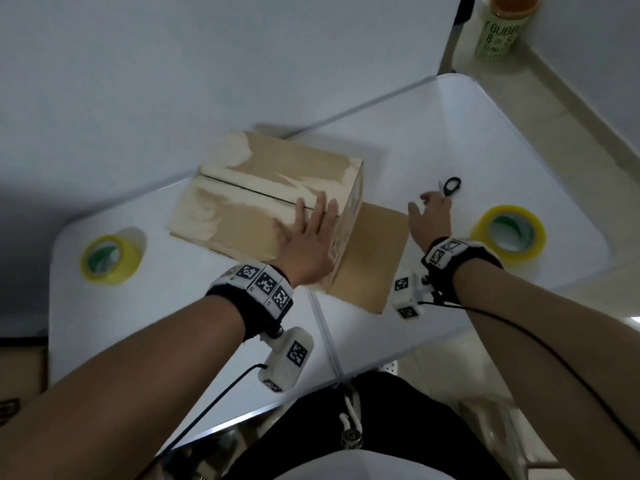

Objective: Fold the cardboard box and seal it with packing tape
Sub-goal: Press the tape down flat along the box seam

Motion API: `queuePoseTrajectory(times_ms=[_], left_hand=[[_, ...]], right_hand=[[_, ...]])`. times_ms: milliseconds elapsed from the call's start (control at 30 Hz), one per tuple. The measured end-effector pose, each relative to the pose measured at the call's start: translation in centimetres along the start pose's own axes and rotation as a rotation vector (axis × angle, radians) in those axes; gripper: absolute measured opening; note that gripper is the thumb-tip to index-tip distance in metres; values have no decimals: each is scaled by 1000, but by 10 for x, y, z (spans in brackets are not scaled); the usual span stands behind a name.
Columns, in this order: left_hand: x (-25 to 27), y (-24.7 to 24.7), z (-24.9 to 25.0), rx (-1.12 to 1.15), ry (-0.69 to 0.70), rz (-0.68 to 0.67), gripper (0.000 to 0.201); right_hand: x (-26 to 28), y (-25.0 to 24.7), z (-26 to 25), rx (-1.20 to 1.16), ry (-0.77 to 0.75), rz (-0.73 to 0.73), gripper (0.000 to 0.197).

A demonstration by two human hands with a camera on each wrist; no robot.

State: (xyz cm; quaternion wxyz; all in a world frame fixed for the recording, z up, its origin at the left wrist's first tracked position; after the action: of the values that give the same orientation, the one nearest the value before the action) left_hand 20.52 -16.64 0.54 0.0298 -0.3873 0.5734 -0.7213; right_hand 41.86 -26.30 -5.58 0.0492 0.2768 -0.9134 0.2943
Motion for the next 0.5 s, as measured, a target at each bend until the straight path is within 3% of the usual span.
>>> queuePoseTrajectory(times_ms=[167, 267, 500], left_hand=[[24, 12, -2, -138, 139, -18, 100], [37, 18, -6, -233, 206, -11, 99], [51, 19, -25, -383, 330, -49, 118]], right_hand=[[18, 28, -68, -140, -193, -142, 36], [31, 45, -68, -10, -217, -282, 38], [51, 36, -51, 111, -247, -296, 36]])
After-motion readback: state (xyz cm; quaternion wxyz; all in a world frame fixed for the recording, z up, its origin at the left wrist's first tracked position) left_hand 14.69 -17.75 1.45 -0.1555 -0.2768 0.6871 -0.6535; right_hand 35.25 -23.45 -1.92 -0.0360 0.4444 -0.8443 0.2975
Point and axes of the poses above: each hand's wrist, its own x-axis away from the middle knuckle, its own y-axis out of the palm, z = x × y, the point moved 5 cm from there along -x, towards the middle knuckle, and after that the axes turned 11 degrees about -x, right-handed, at the moved point
